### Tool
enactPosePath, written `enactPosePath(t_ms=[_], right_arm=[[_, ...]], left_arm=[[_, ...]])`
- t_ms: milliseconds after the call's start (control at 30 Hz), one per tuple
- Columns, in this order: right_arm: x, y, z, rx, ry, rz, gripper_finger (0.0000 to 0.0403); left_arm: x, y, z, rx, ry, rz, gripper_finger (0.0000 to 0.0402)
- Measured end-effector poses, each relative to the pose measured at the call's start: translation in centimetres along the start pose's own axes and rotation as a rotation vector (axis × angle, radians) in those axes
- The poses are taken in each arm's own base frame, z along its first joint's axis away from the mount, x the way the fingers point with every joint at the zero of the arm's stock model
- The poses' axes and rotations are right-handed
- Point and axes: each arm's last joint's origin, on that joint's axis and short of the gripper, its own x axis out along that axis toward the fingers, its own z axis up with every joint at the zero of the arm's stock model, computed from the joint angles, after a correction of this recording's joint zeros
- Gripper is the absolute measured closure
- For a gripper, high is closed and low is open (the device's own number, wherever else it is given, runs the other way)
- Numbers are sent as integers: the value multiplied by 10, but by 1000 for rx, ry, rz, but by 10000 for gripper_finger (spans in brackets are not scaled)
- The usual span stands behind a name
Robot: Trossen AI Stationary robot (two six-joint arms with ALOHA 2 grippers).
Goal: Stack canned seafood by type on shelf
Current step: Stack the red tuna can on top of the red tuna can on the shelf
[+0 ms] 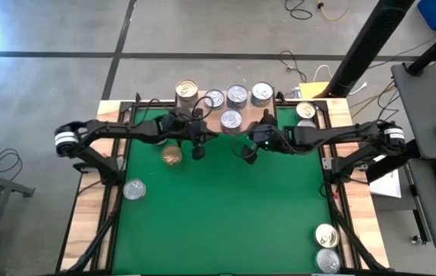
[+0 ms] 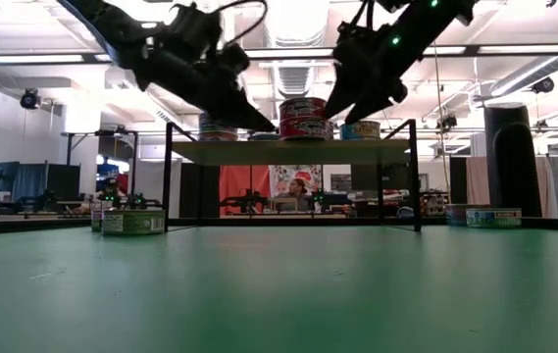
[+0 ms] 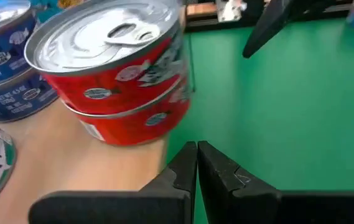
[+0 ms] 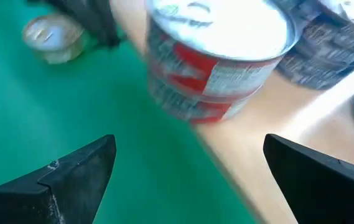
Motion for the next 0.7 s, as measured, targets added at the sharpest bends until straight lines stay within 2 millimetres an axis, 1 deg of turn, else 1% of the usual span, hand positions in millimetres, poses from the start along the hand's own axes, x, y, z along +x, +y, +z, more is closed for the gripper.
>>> enactPosePath(t_ms=[233,433,500,700], right_arm=[[11,4,-3,13,1,-26,3],[17,2,-6,9,-9,-165,3],[18,1,-7,-6,-4,-193,3],[18,1,-7,-9,-3,-198,3]], left_arm=[[19,13,14,1,37,8,401],[33,18,18,2,44,8,402],[36,18,17,1,53,5,402],[37,19,17,14,47,8,402]])
